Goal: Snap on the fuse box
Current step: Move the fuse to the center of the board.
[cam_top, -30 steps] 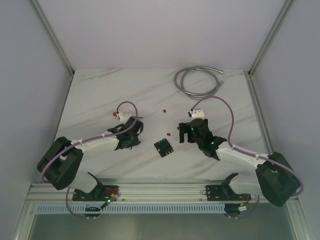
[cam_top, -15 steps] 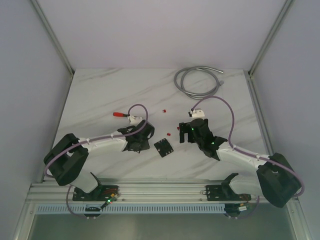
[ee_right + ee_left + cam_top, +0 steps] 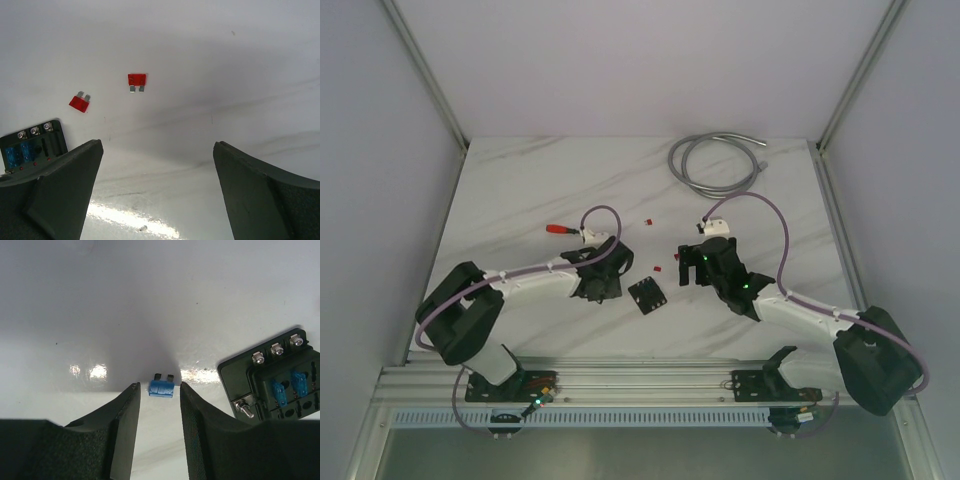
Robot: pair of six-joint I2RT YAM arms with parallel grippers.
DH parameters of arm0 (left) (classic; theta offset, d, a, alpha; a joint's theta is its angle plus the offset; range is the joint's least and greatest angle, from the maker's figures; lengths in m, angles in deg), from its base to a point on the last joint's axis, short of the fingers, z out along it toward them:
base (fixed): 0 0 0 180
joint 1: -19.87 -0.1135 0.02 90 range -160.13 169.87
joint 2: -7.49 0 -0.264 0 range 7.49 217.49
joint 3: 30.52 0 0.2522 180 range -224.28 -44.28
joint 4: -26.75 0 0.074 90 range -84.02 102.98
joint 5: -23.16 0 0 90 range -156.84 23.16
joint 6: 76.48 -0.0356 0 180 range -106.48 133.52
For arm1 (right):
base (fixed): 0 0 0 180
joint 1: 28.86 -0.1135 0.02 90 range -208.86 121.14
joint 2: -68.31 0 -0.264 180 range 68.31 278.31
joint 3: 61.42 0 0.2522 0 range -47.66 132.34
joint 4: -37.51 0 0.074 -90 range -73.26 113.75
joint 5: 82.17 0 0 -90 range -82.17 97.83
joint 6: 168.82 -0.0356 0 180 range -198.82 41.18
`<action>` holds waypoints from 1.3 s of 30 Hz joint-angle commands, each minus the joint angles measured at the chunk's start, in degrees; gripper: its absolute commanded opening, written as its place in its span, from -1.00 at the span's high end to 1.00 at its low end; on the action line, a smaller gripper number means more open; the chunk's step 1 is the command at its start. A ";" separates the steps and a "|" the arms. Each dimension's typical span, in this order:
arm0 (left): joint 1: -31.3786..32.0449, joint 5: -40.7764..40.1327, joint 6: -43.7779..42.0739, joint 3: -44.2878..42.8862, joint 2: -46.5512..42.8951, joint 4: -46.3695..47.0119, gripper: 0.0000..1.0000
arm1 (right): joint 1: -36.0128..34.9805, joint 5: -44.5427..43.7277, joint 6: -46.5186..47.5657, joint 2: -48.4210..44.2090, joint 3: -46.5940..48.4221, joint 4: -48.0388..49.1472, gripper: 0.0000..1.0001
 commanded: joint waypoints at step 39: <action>2.07 0.97 2.69 -4.35 5.55 -4.37 0.48 | 0.15 2.95 0.33 -2.15 0.22 0.24 -0.99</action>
